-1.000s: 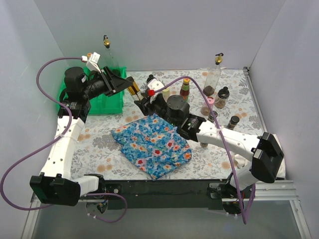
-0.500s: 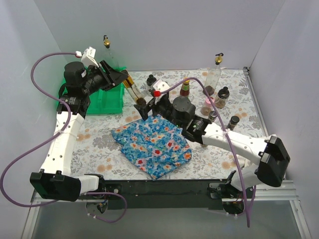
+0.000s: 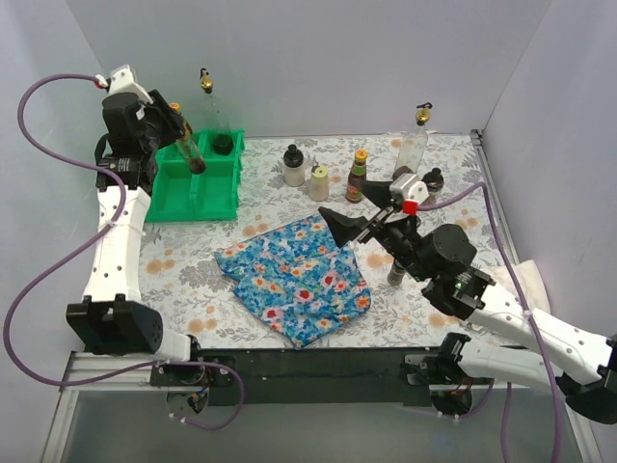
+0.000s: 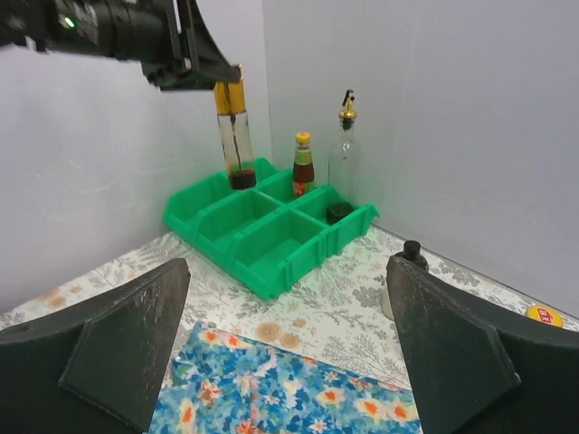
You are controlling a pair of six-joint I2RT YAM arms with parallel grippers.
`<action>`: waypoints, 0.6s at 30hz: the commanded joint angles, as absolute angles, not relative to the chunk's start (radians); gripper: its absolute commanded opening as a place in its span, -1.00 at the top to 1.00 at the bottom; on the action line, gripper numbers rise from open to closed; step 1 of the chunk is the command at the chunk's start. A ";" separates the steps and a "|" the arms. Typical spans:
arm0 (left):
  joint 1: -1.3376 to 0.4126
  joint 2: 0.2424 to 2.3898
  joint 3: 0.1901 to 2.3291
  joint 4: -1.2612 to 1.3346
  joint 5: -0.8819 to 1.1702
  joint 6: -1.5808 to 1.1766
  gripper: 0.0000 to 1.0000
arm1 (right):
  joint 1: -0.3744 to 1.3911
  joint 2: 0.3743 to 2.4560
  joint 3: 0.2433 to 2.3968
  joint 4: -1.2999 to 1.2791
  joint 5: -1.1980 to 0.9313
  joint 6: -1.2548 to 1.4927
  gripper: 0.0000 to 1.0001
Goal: Organize the condiment bottles
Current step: Place the bottle in the storage box.
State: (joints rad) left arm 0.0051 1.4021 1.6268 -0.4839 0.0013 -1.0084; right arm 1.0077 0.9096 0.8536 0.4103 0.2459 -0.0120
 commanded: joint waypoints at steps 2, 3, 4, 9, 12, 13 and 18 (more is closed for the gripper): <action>0.138 1.492 1.661 -0.336 -0.123 -0.985 1.00 | 1.008 0.789 0.818 0.399 0.271 0.041 -0.97; 0.153 1.508 1.663 -0.290 -0.136 -0.985 1.00 | 1.006 0.775 0.802 0.397 0.272 0.047 -0.97; 0.161 1.526 1.669 -0.269 -0.153 -0.976 1.00 | 1.006 0.763 0.796 0.396 0.272 0.054 -0.97; 0.184 1.722 1.798 -0.193 -0.195 -0.924 1.00 | 1.006 0.706 0.769 0.383 0.256 0.090 -0.98; 0.205 1.817 1.896 -0.176 -0.241 -0.890 1.00 | 1.006 0.689 0.755 0.382 0.256 0.097 -0.97; 0.215 1.836 1.914 -0.172 -0.239 -0.890 1.00 | 1.006 0.686 0.752 0.380 0.258 0.098 -0.97; 0.238 1.922 1.944 -0.042 -0.255 -0.853 1.00 | 1.006 0.672 0.747 0.370 0.281 0.113 -0.97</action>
